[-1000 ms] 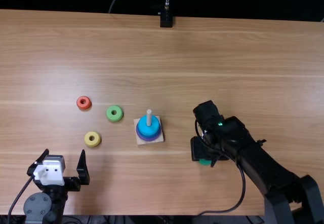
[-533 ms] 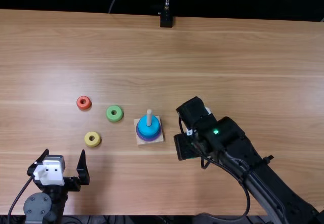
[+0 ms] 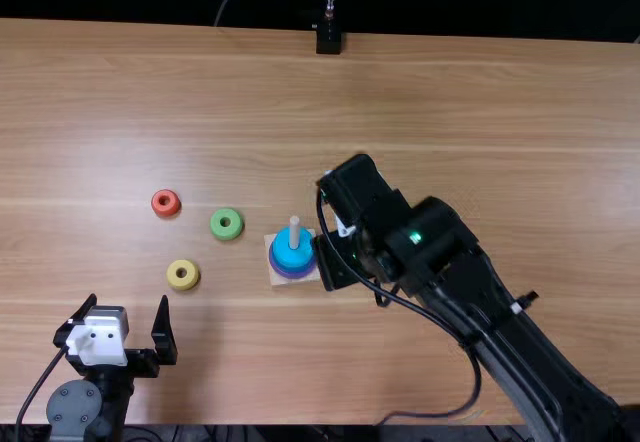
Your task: Build the Hanoi tower: stack the rings onto the peg from bottom to top in this color order: purple, dark blue, light blue, dark green, light green, yellow, orange.
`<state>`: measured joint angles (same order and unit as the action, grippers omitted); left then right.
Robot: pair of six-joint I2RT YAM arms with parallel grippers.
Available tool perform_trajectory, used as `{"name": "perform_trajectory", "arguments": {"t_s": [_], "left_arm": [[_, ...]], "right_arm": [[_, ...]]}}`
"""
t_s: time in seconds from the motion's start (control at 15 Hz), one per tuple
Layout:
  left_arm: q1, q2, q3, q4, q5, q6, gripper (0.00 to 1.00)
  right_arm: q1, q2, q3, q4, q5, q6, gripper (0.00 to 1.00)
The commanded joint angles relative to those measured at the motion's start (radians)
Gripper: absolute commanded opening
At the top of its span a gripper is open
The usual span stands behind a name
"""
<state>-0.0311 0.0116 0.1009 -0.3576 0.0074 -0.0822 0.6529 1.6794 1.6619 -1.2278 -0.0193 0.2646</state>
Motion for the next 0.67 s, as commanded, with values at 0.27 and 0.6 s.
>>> {"name": "perform_trajectory", "arguments": {"t_s": [0.27, 0.6], "left_arm": [[0.008, -0.012, -0.101, -0.084, 0.004, 0.01, 1.0], [0.008, -0.012, -0.101, -0.084, 0.004, 0.01, 1.0]], "right_arm": [[0.008, 0.155, 0.249, -0.032, -0.005, -0.012, 0.0], [0.01, 0.244, 0.397, -0.058, -0.007, -0.011, 0.0]]}}
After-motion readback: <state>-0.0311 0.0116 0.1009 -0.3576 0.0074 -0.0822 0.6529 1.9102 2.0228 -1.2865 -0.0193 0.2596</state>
